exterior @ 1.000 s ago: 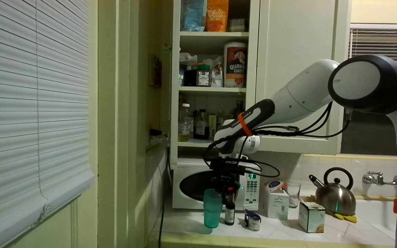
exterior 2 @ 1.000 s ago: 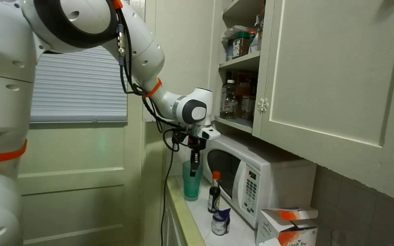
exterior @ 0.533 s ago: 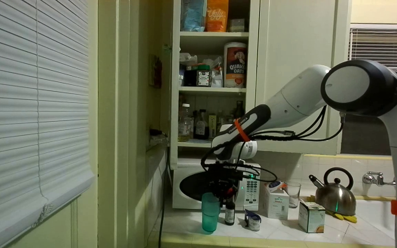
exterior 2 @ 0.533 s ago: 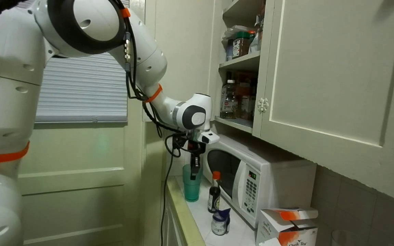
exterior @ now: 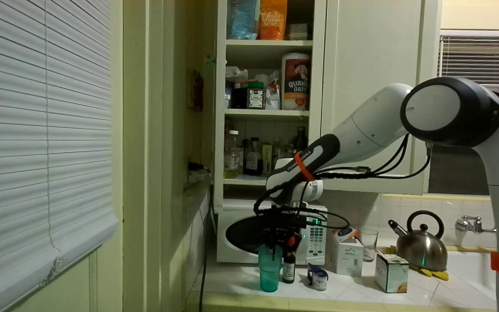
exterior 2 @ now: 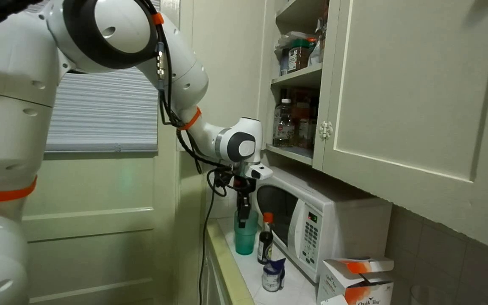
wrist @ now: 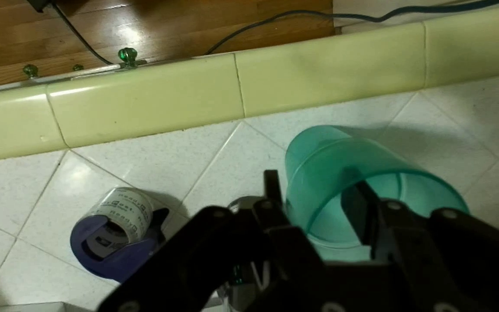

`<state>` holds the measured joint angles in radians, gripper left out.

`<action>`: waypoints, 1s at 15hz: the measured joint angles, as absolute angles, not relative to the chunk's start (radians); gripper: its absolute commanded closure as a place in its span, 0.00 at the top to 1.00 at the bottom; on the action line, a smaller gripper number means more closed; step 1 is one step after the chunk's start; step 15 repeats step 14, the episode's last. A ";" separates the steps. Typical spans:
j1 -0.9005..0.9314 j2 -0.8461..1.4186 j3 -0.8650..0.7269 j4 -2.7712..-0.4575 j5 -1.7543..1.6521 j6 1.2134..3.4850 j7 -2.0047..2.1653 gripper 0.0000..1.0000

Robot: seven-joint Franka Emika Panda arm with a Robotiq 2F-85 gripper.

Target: Remove the blue cup from the bottom shelf and put it on the table

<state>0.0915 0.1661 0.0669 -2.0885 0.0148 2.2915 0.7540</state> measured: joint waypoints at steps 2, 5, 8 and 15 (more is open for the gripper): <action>0.092 0.166 0.063 -2.081 0.007 2.292 0.754 0.89; 0.095 0.151 0.063 -2.067 0.002 2.274 0.757 1.00; 0.103 0.077 0.064 -2.058 -0.013 2.190 0.773 1.00; 0.099 -0.213 0.073 -2.041 -0.093 1.919 0.764 1.00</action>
